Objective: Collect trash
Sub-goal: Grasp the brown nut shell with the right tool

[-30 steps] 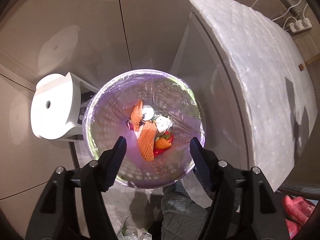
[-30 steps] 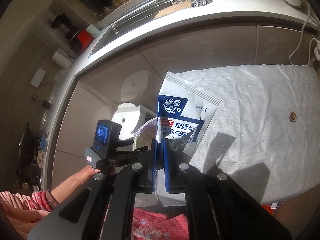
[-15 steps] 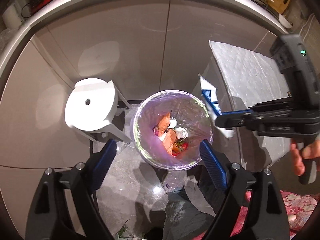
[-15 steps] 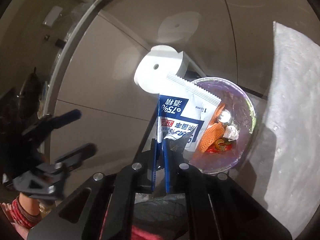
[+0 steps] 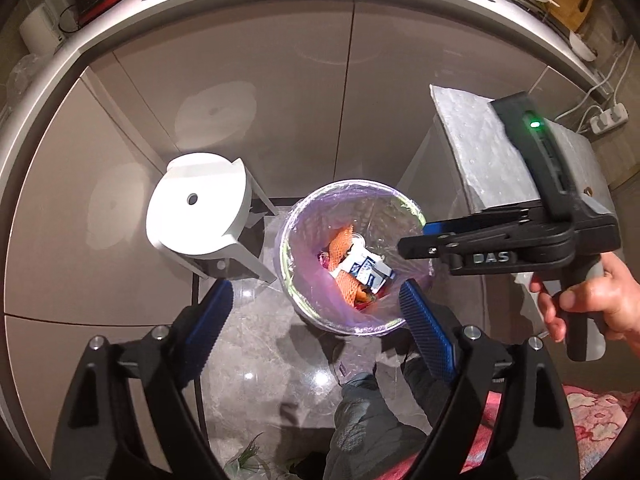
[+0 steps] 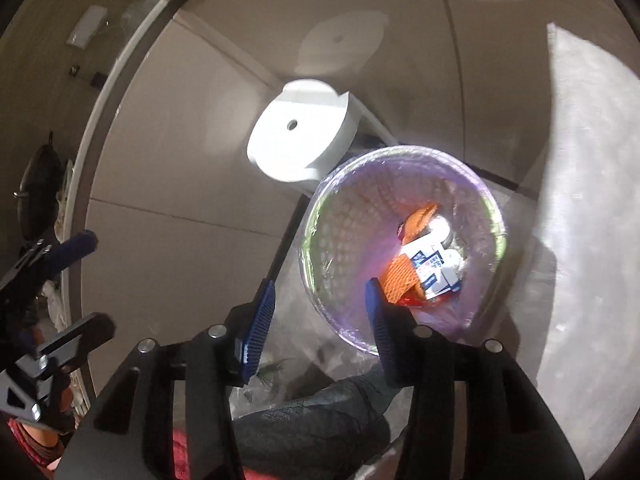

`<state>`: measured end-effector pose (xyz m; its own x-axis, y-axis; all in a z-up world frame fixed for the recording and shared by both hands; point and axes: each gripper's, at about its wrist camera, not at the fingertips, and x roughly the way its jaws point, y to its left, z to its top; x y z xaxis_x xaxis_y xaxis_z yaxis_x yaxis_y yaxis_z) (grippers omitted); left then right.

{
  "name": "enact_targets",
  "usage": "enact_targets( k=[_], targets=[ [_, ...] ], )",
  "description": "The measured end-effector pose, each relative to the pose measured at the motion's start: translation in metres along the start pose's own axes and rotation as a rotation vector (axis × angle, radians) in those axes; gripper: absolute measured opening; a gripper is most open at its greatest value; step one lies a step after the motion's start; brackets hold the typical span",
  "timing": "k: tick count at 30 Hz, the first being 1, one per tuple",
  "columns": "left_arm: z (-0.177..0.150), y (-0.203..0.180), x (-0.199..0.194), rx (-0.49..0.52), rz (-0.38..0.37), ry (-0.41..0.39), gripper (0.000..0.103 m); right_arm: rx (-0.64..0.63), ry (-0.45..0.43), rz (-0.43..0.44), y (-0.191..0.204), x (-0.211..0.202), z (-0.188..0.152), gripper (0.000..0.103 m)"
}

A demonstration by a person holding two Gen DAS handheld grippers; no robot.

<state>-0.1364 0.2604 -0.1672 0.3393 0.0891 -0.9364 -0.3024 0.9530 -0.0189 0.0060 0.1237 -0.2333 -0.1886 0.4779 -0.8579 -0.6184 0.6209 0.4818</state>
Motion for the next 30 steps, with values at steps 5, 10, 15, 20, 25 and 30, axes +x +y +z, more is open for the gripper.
enact_targets(
  k=[5,10,15,20,25,30],
  targets=[
    [0.023,-0.053,-0.008,0.092,-0.052,-0.041,0.082,0.097,-0.262,-0.204,-0.064,-0.118,-0.038,0.072],
    [0.048,-0.132,-0.014,0.178,-0.152,-0.072,0.086,0.274,-0.383,-0.43,-0.159,-0.202,-0.094,0.076],
    [0.067,-0.216,-0.011,0.273,-0.154,-0.088,0.087,0.391,-0.38,-0.52,-0.242,-0.227,-0.13,0.076],
    [0.078,-0.268,-0.002,0.299,-0.137,-0.07,0.087,0.372,-0.363,-0.517,-0.281,-0.224,-0.139,0.073],
    [0.081,-0.291,0.006,0.286,-0.114,-0.043,0.087,0.318,-0.331,-0.508,-0.295,-0.213,-0.129,0.058],
    [0.082,-0.307,0.012,0.278,-0.095,-0.027,0.087,0.272,-0.274,-0.536,-0.302,-0.203,-0.121,0.025]
  ],
)
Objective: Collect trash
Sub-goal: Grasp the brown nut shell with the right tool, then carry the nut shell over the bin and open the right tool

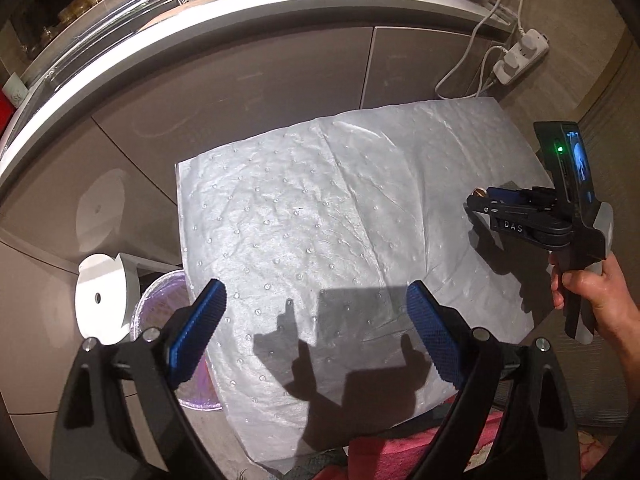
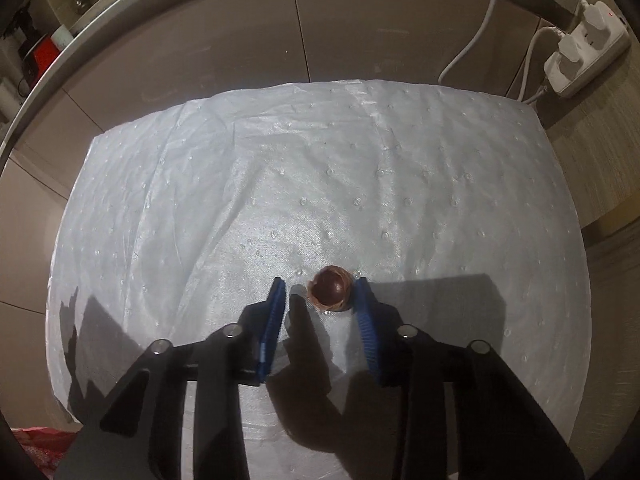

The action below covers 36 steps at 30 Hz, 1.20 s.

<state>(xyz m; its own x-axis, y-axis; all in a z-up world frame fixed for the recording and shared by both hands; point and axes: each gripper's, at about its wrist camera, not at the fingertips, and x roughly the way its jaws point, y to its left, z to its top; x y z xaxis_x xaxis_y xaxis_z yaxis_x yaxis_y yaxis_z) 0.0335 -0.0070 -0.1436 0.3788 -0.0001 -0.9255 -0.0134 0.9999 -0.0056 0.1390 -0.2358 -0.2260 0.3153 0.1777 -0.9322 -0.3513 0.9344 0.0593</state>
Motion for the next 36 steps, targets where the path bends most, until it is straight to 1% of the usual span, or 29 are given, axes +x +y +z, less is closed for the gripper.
enact_targets(
  k=[9,12,15,18,20,25,31,34,36],
  targets=[
    [0.0,-0.003,0.003,-0.036,0.006,0.009,0.087,-0.012,0.0,0.027,-0.004,0.002,0.0,0.025],
    [0.0,0.0,-0.001,-0.05,0.01,-0.002,0.087,-0.006,-0.013,0.056,-0.002,-0.008,0.004,0.025],
    [-0.001,0.007,-0.01,-0.067,0.008,-0.019,0.087,-0.038,-0.042,0.105,0.017,-0.029,0.008,0.025],
    [-0.002,0.017,-0.02,-0.095,0.009,-0.039,0.087,-0.102,-0.059,0.177,0.052,-0.047,0.012,0.025],
    [-0.007,0.029,-0.027,-0.116,0.018,-0.05,0.087,-0.16,-0.064,0.231,0.084,-0.055,0.016,0.025],
    [-0.027,0.067,-0.04,-0.187,0.05,-0.057,0.087,-0.288,-0.036,0.373,0.168,-0.057,0.024,0.025],
    [-0.063,0.12,-0.051,-0.278,0.106,-0.045,0.087,-0.436,0.042,0.456,0.268,-0.036,0.031,0.025],
    [-0.082,0.144,-0.056,-0.319,0.131,-0.043,0.087,-0.5,0.088,0.465,0.311,-0.02,0.025,0.025],
    [-0.092,0.156,-0.058,-0.336,0.146,-0.038,0.087,-0.52,0.123,0.465,0.334,-0.008,0.019,0.025]
  ],
)
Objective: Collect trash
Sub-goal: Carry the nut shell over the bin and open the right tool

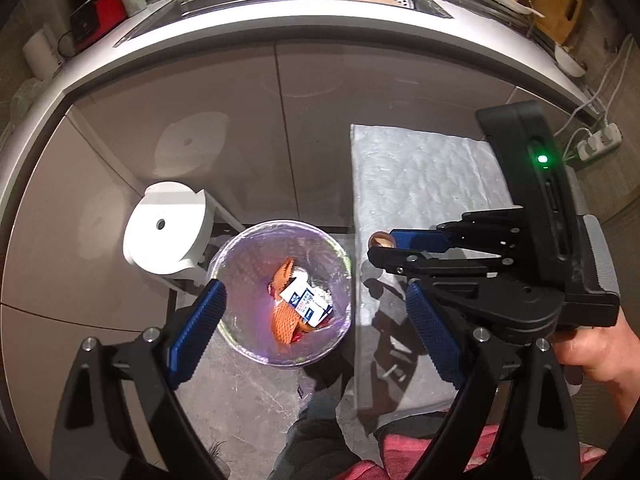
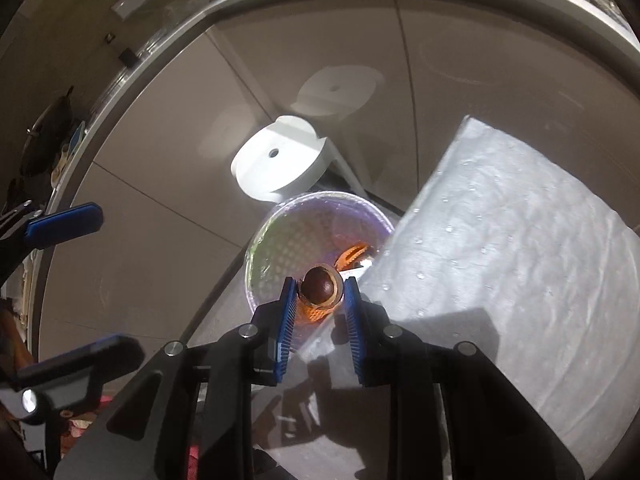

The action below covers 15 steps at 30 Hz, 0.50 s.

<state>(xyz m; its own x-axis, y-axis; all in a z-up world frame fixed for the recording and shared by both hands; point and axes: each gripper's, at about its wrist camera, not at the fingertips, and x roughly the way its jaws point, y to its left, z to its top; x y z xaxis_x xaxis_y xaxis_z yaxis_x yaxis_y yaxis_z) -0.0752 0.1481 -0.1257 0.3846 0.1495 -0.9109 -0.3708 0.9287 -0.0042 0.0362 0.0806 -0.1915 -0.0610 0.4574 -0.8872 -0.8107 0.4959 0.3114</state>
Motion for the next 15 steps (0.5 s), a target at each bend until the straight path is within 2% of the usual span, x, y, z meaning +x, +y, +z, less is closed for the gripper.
enact_targets(
  k=[8,15],
  targets=[
    [-0.013,0.044,0.005,-0.04,0.011,0.024,0.087,-0.016,0.118,-0.02,0.029,0.067,0.013,0.025],
    [-0.014,0.059,0.014,-0.03,0.003,0.044,0.087,0.021,0.16,-0.036,0.028,0.093,0.013,0.025]
  ],
)
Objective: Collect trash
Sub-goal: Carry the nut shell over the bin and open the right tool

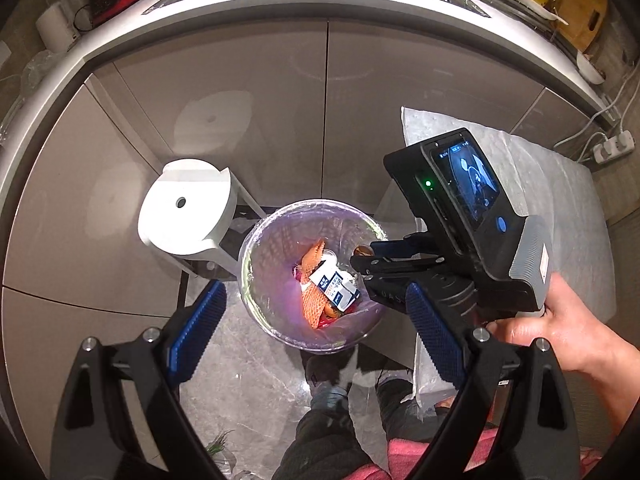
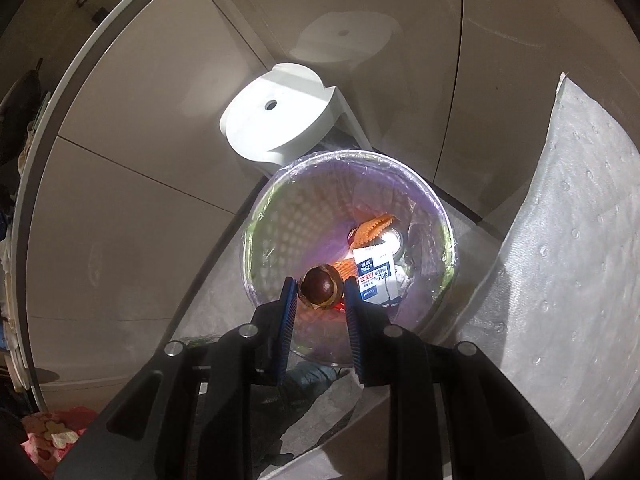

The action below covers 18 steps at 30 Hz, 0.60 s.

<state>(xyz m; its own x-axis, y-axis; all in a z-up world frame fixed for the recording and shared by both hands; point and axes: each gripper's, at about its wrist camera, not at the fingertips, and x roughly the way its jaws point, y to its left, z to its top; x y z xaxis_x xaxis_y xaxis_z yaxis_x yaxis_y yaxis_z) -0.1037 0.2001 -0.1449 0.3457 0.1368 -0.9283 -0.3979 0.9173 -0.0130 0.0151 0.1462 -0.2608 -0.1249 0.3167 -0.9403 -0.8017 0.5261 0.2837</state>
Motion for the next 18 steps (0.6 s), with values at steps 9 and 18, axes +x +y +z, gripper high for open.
enact_targets(
  k=[9,18],
  targets=[
    [-0.001,0.005,0.005,0.03,-0.009,0.011,0.087,0.091,-0.013,-0.002,-0.008,0.001,0.004,0.073],
    [0.011,-0.027,-0.026,0.127,-0.039,-0.075,0.087,0.314,-0.219,-0.055,-0.051,-0.109,-0.039,0.085]
  ],
)
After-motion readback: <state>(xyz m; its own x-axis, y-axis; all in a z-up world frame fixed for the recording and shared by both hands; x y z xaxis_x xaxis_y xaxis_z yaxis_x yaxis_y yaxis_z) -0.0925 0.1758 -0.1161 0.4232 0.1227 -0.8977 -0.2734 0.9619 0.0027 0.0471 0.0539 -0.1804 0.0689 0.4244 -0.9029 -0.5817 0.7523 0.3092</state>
